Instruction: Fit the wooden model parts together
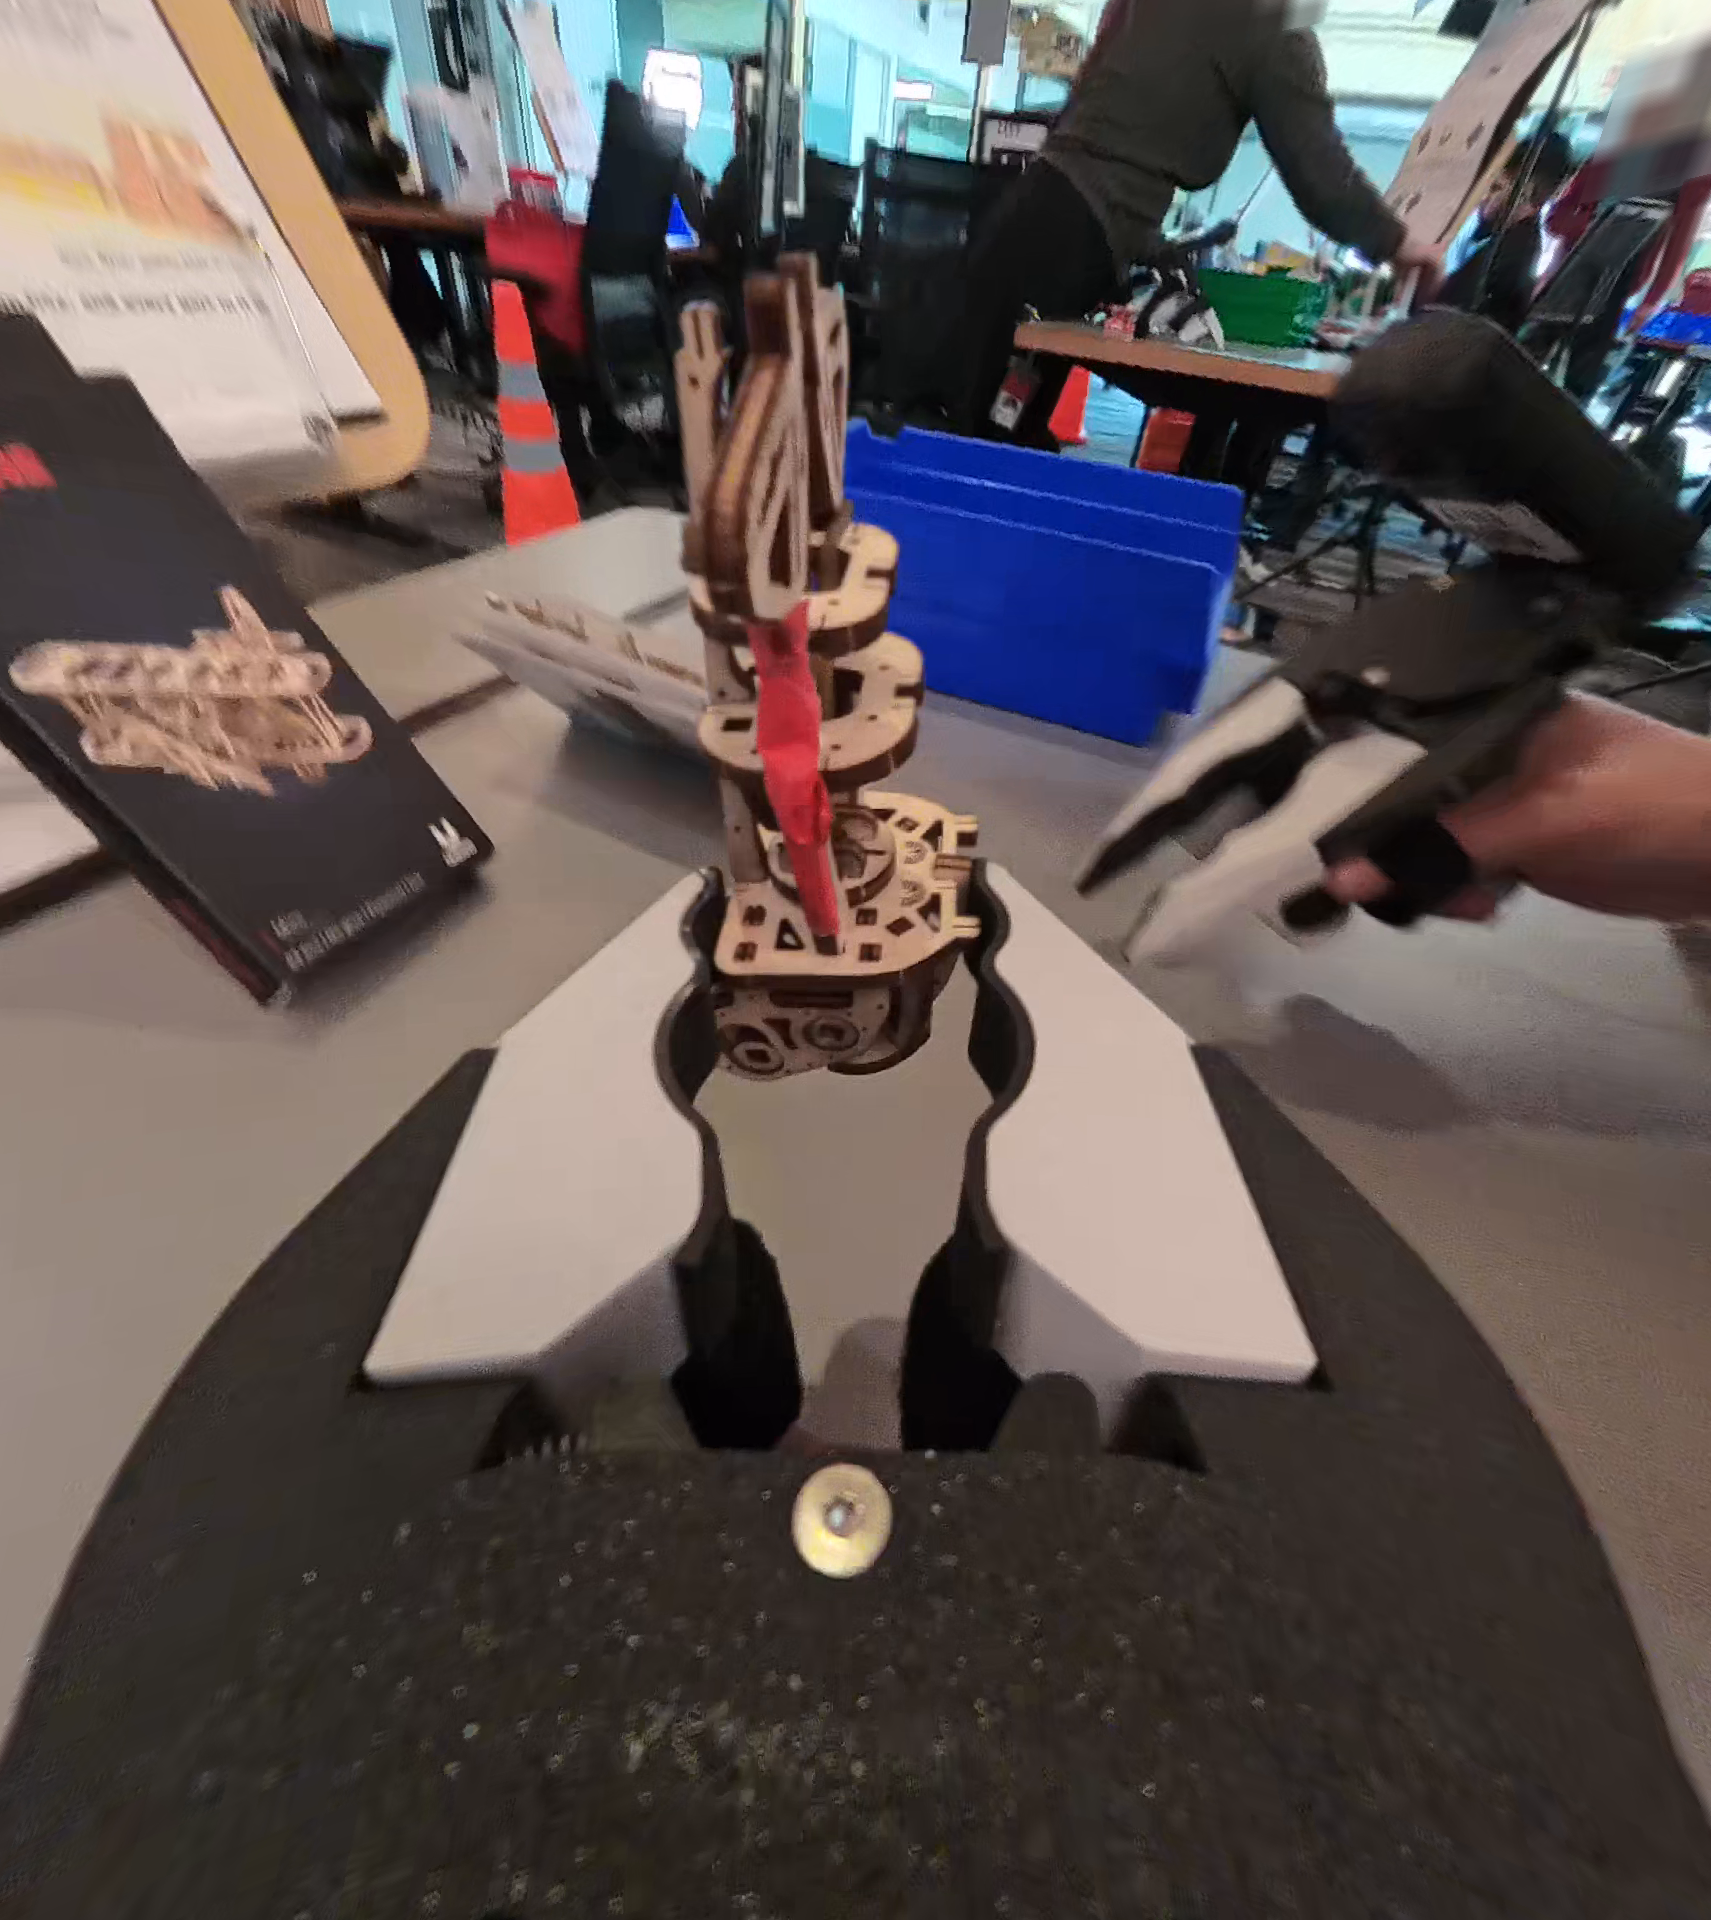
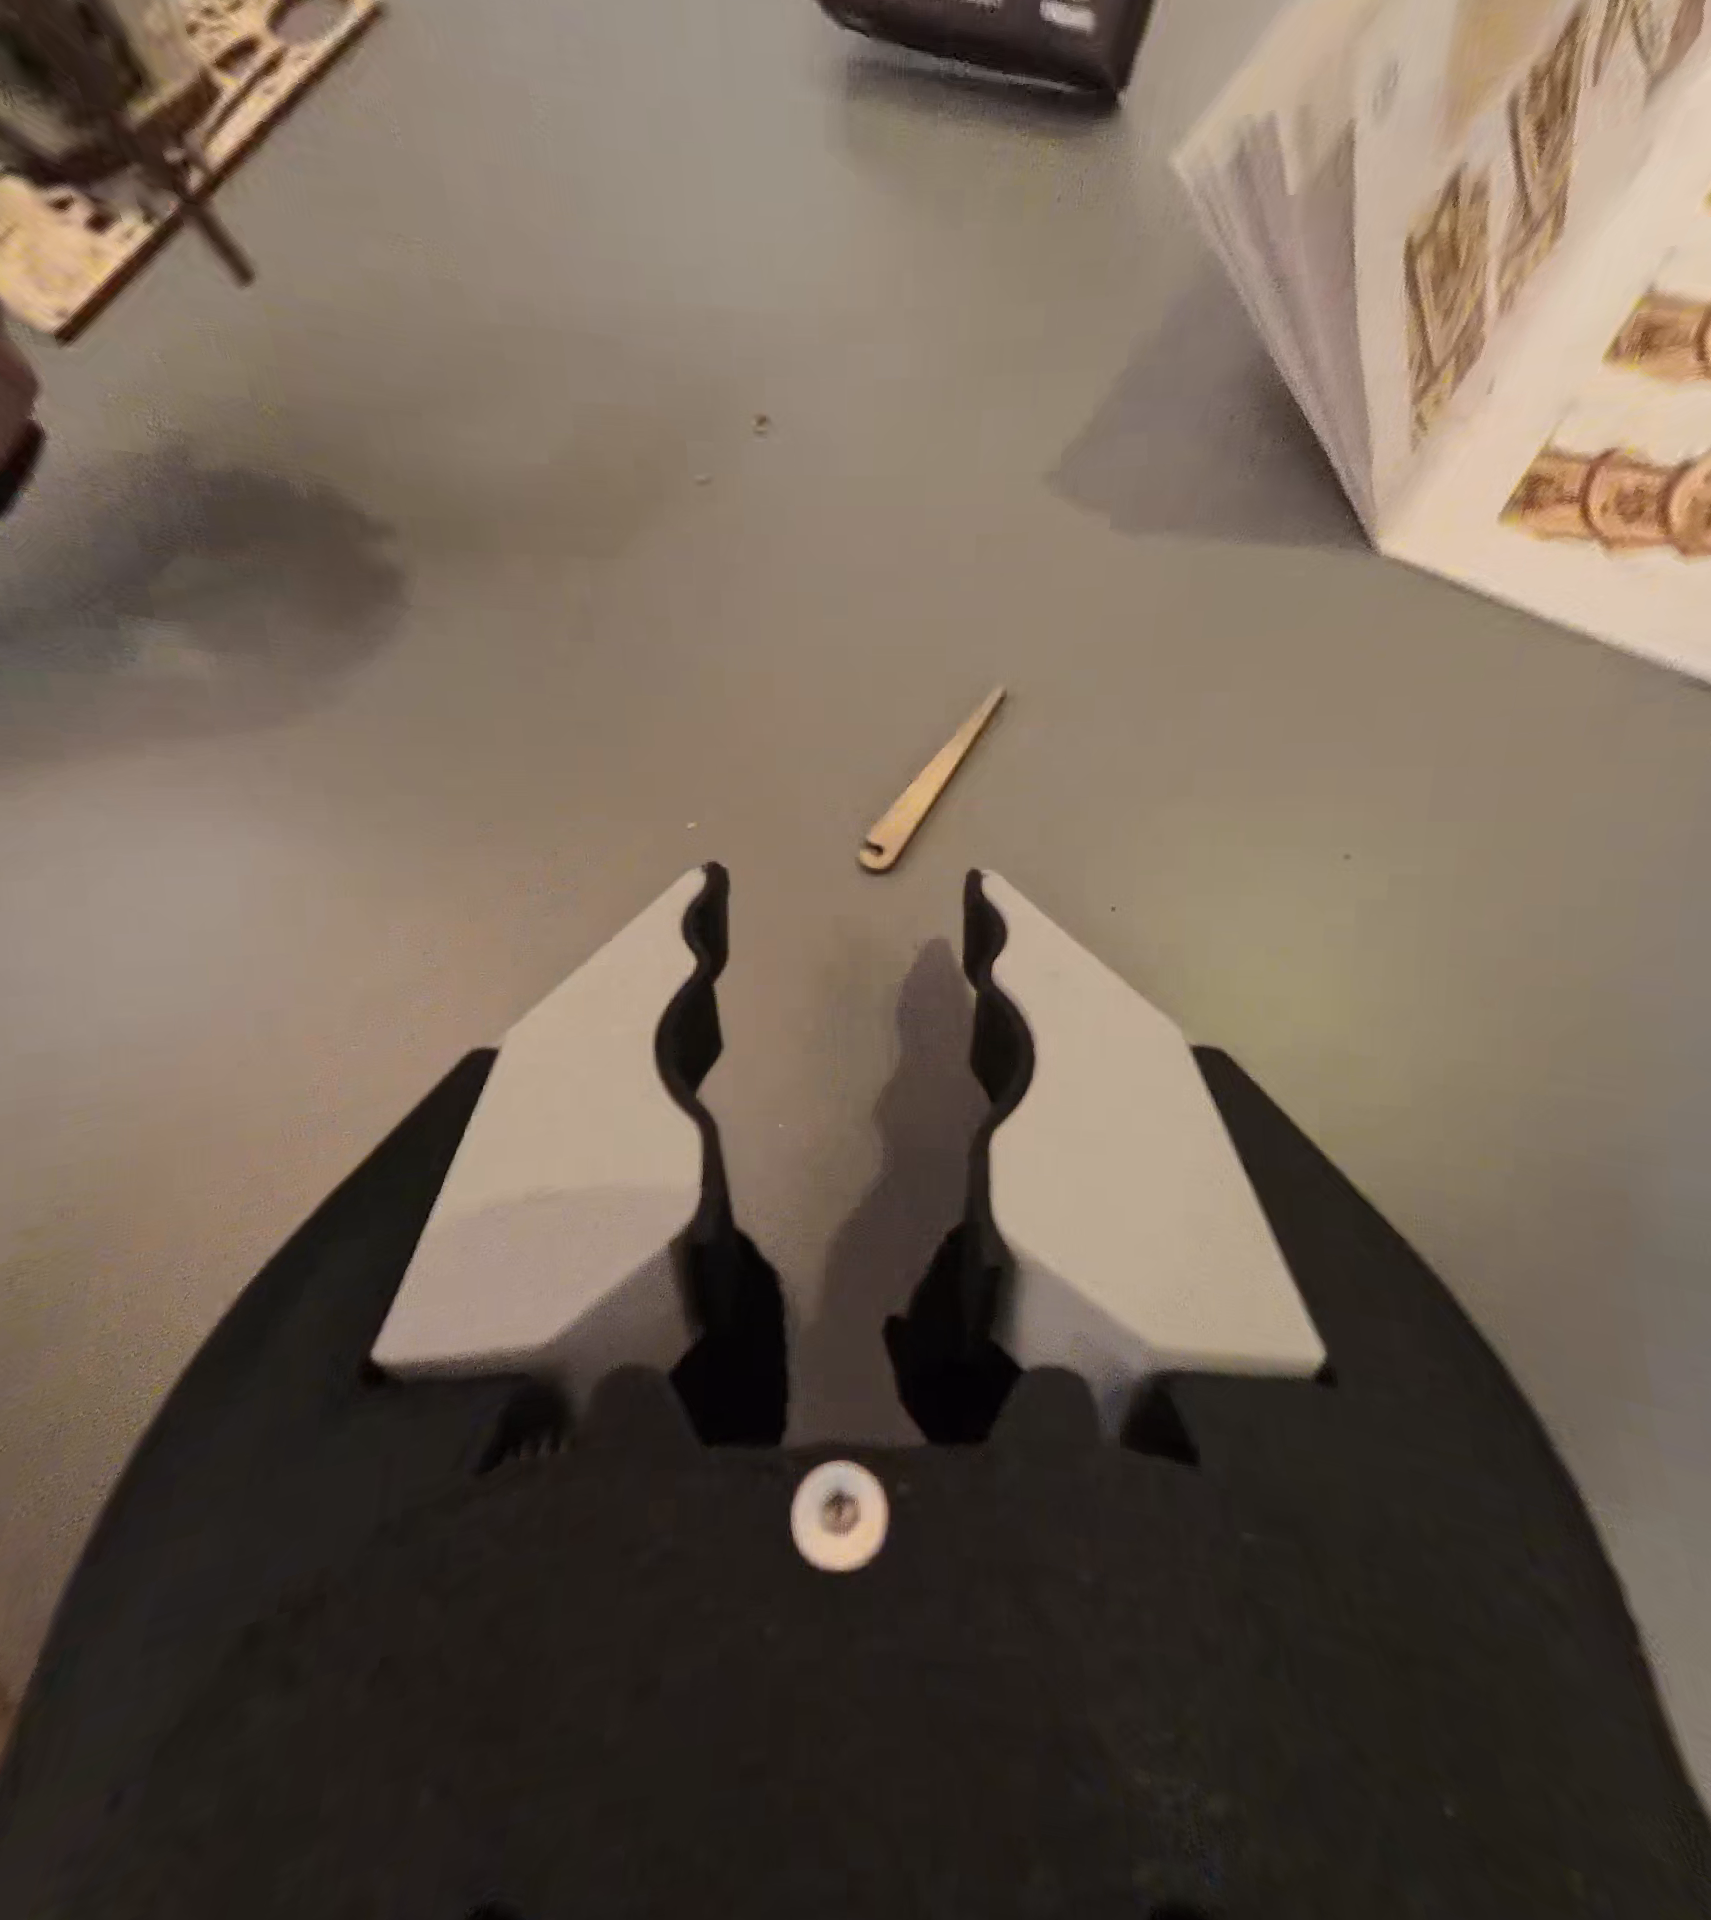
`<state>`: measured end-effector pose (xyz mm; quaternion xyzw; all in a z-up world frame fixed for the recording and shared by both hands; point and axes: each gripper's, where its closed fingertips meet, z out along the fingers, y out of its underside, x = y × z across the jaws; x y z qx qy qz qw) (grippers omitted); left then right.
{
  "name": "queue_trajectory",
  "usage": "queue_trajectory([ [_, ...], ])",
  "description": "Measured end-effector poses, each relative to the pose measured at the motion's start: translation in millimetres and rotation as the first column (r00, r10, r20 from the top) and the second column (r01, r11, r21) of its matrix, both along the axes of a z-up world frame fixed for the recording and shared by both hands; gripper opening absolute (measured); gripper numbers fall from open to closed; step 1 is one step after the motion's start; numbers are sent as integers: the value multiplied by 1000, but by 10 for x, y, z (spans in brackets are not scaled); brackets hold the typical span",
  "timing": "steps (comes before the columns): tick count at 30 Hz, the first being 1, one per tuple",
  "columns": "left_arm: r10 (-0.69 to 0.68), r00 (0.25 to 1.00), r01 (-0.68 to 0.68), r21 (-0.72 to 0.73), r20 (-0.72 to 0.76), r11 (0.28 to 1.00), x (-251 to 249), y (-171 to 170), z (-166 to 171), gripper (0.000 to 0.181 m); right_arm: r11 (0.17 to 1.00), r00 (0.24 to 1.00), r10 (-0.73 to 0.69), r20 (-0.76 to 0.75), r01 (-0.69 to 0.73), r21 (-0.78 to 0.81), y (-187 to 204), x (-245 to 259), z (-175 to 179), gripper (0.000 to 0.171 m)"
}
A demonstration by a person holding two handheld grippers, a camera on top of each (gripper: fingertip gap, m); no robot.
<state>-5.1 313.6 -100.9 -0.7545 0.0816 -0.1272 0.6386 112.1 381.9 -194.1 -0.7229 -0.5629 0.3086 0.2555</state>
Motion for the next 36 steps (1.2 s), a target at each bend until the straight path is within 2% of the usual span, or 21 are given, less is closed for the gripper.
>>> queue_trajectory([
  [3, -82, 996, 81, 34, 34, 996, 30, 320, -87, 43, 993, 996, -68, 56, 62, 105, 26, -93, -167, 43],
  [6, -147, 982, 144, 34, 118, 989, 76, 359, -168, 43, 959, 984, -162, 80, 138, 248, 187, -200, -222, 36],
  [8, -145, 979, 135, 76, 140, 988, 9, 305, -106, 43, 953, 980, -185, 77, 160, 256, 227, -280, -229, 28],
  [10, -112, 977, 93, 111, 179, 989, -87, 266, -50, 43, 956, 980, -180, 90, 153, 251, 220, -330, -246, 4],
  [13, -85, 989, 70, 124, 118, 990, -94, 259, -51, 43, 951, 979, -155, 131, 112, 288, 226, -336, -243, 3],
  [15, -82, 996, 77, 119, 38, 990, -42, 267, -86, 43, 965, 987, -82, 140, 43, 259, 164, -357, -235, 3],
  [17, -96, 995, 98, 119, -24, 988, 38, 258, -113, 43, 978, 998, 37, 50, -46, 203, -5, -479, -14, 3],
  [19, -92, 993, 100, 120, -73, 988, 82, 258, -131, 43, 969, 991, 118, -64, -101, 224, -128, -594, 421, 3],
  [21, -86, 991, 98, 117, -104, 988, 106, 263, -149, 43, 942, 939, 275, -208, -219, 253, -400, -696, 941, 3],
  [22, -87, 989, 101, 115, -117, 988, 121, 264, -156, 43, 929, 928, 305, -213, -240, 281, -457, -712, 1095, 3],
  [26, -79, 980, 100, 111, -182, 989, 170, 270, -191, 43, 886, 920, 373, -121, -315, 340, -591, -756, 1322, 3],
  [29, -85, 974, 110, 111, -212, 988, 208, 265, -207, 43, 872, 921, 385, -62, -340, 352, -602, -754, 1318, 3],
  [32, -66, 975, 92, 116, -212, 989, 180, 273, -198, 43, 891, 925, 372, -78, -333, 308, -631, -737, 1309, 3],
  [34, 10, 955, 28, 125, -296, 992, 107, 308, -229, 43, 898, 931, 357, -78, -318, 305, -642, -709, 1358, 3],
  [36, 105, 903, -44, 153, -416, 987, 11, 331, -243, 43, 874, 937, 346, -36, -308, 375, -617, -641, 1461, 2],
])
